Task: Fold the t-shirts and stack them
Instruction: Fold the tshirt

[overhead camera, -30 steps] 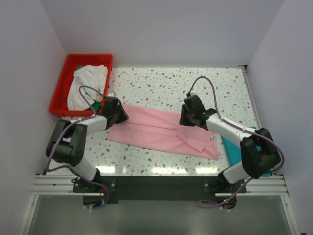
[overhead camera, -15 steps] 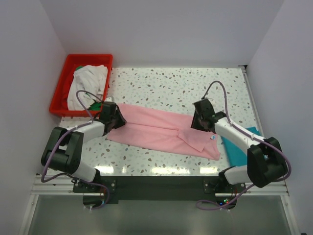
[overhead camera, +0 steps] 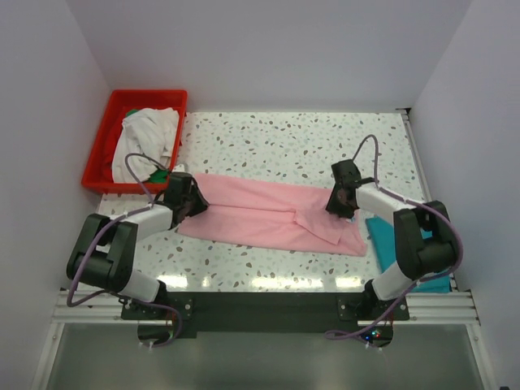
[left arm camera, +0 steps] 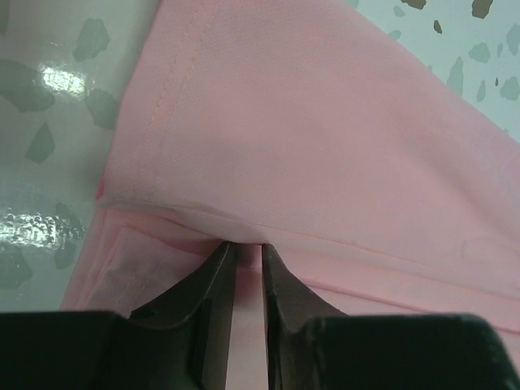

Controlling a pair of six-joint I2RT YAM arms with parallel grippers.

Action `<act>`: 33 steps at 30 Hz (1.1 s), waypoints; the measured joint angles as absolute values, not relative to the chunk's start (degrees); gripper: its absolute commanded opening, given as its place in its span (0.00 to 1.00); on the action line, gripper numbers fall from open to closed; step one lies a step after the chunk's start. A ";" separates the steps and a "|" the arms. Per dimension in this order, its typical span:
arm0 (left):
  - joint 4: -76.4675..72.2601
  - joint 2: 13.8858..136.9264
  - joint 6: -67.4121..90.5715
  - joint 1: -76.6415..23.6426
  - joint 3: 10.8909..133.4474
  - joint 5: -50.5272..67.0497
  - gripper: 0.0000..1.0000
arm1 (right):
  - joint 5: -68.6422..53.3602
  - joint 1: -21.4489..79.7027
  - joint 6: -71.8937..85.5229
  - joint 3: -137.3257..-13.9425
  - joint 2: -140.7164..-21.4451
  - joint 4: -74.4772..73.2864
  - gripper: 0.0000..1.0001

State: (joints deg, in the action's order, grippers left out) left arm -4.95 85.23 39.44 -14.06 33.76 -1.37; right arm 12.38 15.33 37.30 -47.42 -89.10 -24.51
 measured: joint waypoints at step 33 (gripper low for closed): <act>10.09 86.13 32.75 -28.82 49.60 -11.11 0.31 | 11.22 14.24 25.56 -86.50 -109.32 -33.23 0.28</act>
State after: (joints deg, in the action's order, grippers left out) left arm 10.09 86.13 32.75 -28.82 49.60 -11.11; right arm 11.22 14.24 25.56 -86.50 -109.32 -33.23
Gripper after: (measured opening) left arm 0.336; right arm 0.407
